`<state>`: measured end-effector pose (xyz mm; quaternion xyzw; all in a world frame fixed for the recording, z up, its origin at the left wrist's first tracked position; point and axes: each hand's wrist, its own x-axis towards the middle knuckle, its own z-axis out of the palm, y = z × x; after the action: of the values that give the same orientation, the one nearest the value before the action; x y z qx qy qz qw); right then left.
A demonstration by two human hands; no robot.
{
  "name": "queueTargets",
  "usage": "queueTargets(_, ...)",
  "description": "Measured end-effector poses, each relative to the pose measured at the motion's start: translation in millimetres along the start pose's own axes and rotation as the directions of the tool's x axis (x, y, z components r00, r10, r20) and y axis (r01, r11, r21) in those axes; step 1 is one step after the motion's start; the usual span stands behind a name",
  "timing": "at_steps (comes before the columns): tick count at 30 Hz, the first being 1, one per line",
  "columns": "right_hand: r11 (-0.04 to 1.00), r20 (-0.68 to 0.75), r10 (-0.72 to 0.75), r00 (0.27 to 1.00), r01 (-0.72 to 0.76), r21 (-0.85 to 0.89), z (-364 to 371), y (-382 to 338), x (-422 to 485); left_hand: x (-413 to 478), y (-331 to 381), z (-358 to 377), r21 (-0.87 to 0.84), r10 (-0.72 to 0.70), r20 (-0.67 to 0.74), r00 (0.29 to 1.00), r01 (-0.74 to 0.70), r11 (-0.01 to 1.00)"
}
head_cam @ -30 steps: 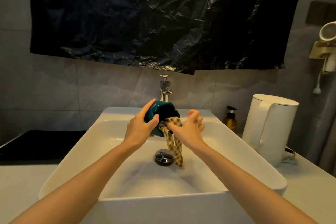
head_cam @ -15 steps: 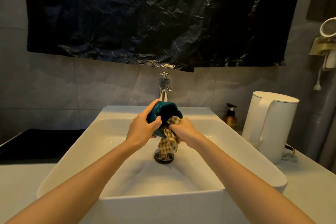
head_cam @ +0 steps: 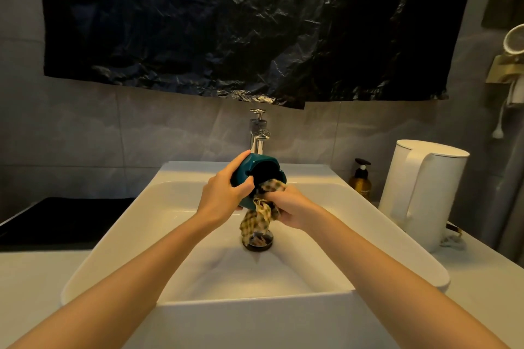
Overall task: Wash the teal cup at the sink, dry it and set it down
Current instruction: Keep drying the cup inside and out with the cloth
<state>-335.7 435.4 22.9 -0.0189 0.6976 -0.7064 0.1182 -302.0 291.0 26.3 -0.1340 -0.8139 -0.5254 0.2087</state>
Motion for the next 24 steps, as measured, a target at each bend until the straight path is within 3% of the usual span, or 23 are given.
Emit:
queueTargets(2,0.987,-0.078,-0.038,0.996,0.025,-0.159,-1,1,2,0,-2,0,-0.017,-0.024,0.032,0.999,0.025,1.000)
queueTargets(5,0.851,-0.153,-0.255,0.955,0.146,-0.504,-10,0,4,2,-5,-1,-0.015,-0.060,0.076,0.995,0.061,0.998)
queueTargets(8,0.610,-0.029,-0.524,0.851,0.351,-0.710,-20,-3,-2,2,-5,-2,0.015,-0.084,0.149,0.985,0.083,0.996)
queueTargets(10,0.469,0.047,-0.578,0.814,0.379,-0.797,-23,-1,-1,1,-5,-1,0.035,-0.093,0.183,0.979,0.088,0.995)
queueTargets(11,0.470,0.040,-0.571,0.820,0.366,-0.803,-22,1,1,1,-5,0,0.039,-0.094,0.185,0.978,0.089,0.995)
queueTargets(12,0.533,-0.003,-0.545,0.839,0.344,-0.773,-22,2,3,1,-5,0,0.028,-0.098,0.178,0.979,0.094,0.995)
queueTargets(14,0.728,-0.092,-0.412,0.906,0.267,-0.632,-18,4,5,2,-5,0,-0.023,-0.123,0.147,0.981,0.127,0.992)
queueTargets(16,0.870,-0.054,-0.202,0.978,0.154,-0.469,-15,5,5,2,-5,0,-0.039,-0.149,0.119,0.982,0.155,0.987)
queueTargets(18,0.935,-0.004,-0.054,0.999,0.049,-0.352,-12,4,1,2,-5,0,-0.016,-0.154,0.119,0.981,0.157,0.987)
queueTargets(20,0.907,-0.046,-0.077,0.996,0.051,-0.417,-12,5,3,3,-5,1,-0.019,-0.156,0.136,0.978,0.160,0.987)
queueTargets(22,0.809,-0.114,-0.213,0.970,0.109,-0.578,-12,4,5,4,-4,0,-0.043,-0.170,0.164,0.972,0.179,0.983)
queueTargets(24,0.694,-0.086,-0.367,0.926,0.211,-0.688,-15,1,1,4,-3,-2,-0.059,-0.188,0.214,0.959,0.205,0.977)
